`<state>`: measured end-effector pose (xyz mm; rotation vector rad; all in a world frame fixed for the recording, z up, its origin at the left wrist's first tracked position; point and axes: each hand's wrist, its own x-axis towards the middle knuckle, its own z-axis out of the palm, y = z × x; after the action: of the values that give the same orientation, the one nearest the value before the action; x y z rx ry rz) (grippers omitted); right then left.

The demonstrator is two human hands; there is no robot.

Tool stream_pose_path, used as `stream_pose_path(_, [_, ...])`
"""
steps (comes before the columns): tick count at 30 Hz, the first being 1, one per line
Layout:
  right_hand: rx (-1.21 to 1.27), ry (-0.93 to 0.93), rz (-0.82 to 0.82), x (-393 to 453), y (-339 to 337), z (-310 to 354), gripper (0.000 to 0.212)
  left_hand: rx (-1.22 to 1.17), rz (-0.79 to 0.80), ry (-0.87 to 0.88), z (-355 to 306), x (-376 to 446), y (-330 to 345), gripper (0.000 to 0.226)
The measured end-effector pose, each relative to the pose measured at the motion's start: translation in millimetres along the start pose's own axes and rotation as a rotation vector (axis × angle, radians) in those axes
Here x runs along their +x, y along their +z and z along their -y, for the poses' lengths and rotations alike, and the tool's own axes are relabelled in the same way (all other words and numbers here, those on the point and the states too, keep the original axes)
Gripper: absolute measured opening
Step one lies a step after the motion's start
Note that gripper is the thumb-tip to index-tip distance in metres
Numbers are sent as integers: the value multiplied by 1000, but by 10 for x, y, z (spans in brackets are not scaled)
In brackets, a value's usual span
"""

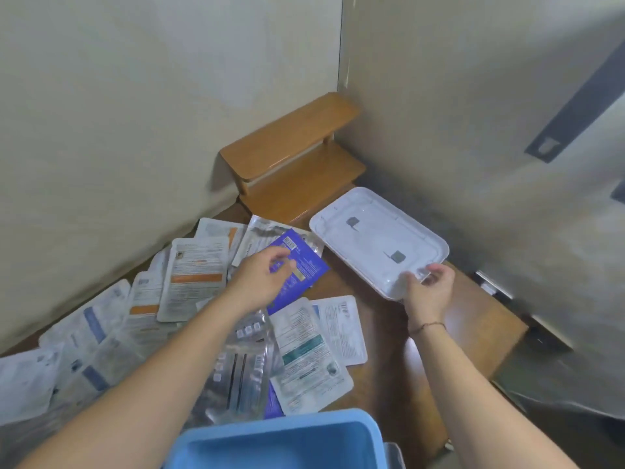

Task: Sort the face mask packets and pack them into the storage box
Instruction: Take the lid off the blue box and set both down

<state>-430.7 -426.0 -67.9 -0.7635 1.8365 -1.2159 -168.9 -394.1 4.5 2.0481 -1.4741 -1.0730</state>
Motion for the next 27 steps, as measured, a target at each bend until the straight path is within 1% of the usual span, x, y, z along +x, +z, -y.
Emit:
stream_pose_path(3, [-263, -35, 140, -45, -1, -16, 26, -19, -10, -30, 316, -220, -243, 31])
stream_pose_path(6, [-460, -102, 216, -165, -119, 7, 34, 10, -79, -41, 659, -571, -469, 31])
stream_pose_path(8, [-542, -109, 251, -284, -257, 34, 40, 32, -83, -80, 892, -834, -585, 35])
stream_pose_path(11, [-543, -91, 262, -625, -521, 83, 35, 27, -5, -125, 1182, -1291, -683, 38])
stream_pose_path(14, [-474, -75, 354, -1206, -868, 86, 25, 52, 157, -181, 1372, -1787, -714, 45])
stream_pose_path(17, [-493, -77, 445, -1914, -1237, 20, 28, 87, 291, -217, 1503, -2271, -686, 54])
stream_pose_path(18, [-495, -66, 462, -2112, -1330, -18, 32, 46, 334, -236, 1521, -2414, -648, 56])
stream_pose_path(20, [-482, -44, 508, -2396, -1440, -94, 42, -181, 442, -321, 1559, -2619, -553, 65])
stream_pose_path(21, [-464, -43, 526, -2487, -1464, -134, 42, -306, 489, -364, 1560, -2697, -509, 73])
stream_pose_path(22, [-453, -48, 528, -2546, -1468, -175, 40, -382, 528, -379, 1574, -2754, -470, 81])
stream_pose_path(24, [-458, -76, 506, -2607, -1463, -237, 34, -437, 544, -348, 1578, -2838, -396, 91])
stream_pose_path(27, [-488, -145, 450, -2621, -1454, -316, 40, -462, 491, -270, 1473, -2912, -331, 84])
